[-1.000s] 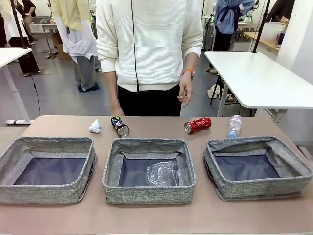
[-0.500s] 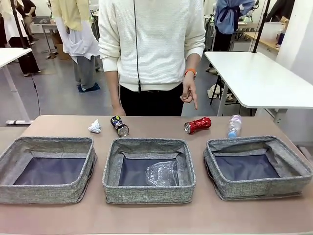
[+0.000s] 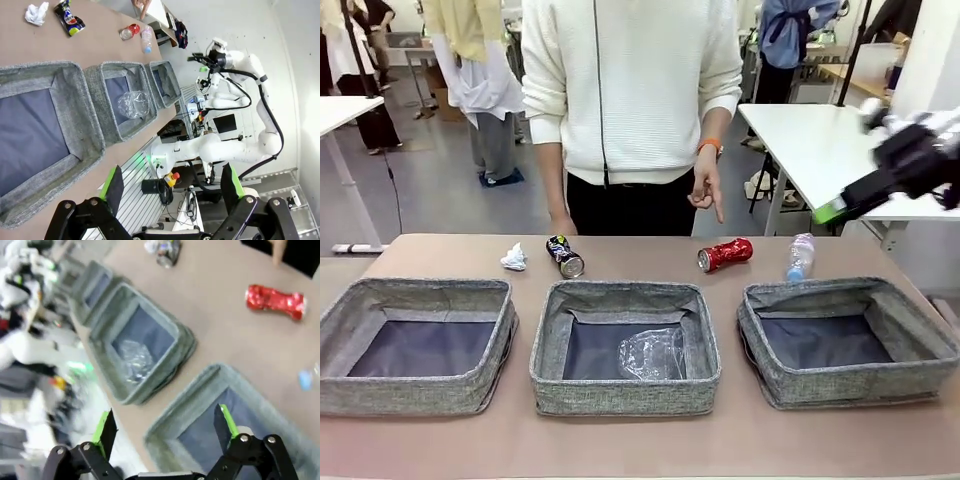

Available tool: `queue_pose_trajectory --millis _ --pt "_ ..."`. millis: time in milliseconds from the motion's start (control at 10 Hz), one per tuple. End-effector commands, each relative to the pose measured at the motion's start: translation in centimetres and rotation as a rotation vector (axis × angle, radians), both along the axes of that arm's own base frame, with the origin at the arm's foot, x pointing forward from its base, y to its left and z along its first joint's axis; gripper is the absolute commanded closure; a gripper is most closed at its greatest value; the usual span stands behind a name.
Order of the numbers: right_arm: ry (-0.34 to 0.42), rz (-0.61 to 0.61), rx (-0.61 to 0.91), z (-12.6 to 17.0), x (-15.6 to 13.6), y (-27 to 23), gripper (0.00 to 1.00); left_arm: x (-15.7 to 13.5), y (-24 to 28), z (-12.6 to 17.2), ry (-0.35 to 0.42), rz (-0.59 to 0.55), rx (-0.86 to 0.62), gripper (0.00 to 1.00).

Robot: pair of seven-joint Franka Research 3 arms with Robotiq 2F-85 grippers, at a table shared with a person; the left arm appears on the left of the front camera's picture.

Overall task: Sort the waste into the appropriate baskets.
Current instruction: Pick up the waste item pointed out by the person.

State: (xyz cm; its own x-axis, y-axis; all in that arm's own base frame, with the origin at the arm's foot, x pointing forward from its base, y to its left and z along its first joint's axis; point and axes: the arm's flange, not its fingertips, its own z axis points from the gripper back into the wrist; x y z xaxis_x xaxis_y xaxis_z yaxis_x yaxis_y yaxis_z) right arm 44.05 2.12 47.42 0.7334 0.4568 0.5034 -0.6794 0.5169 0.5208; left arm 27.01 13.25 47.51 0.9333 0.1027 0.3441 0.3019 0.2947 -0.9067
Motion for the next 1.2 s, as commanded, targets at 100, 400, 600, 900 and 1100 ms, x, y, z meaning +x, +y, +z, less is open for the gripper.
queue_pose_trajectory --millis 100,400,600,900,1100 --pt "-0.651 0.034 -0.568 -1.9 -0.7 1.1 0.0 -0.1 0.0 0.2 -0.027 0.0 -0.02 0.0" --pt "-0.184 0.147 -0.25 -1.6 1.6 4.1 0.0 -0.1 0.0 0.2 -0.027 0.0 -0.02 0.0" --pt "-0.53 0.378 -0.397 -3.6 7.5 3.5 0.0 -0.1 0.0 0.2 -0.027 0.0 -0.02 0.0" --pt "-0.609 0.59 -0.35 -6.4 14.3 4.6 0.0 -0.1 0.0 0.2 -0.027 0.0 -0.02 0.0" --pt "-0.649 0.61 -0.364 -9.4 18.2 6.4 0.0 -0.1 0.0 0.2 -0.027 0.0 -0.02 0.0"
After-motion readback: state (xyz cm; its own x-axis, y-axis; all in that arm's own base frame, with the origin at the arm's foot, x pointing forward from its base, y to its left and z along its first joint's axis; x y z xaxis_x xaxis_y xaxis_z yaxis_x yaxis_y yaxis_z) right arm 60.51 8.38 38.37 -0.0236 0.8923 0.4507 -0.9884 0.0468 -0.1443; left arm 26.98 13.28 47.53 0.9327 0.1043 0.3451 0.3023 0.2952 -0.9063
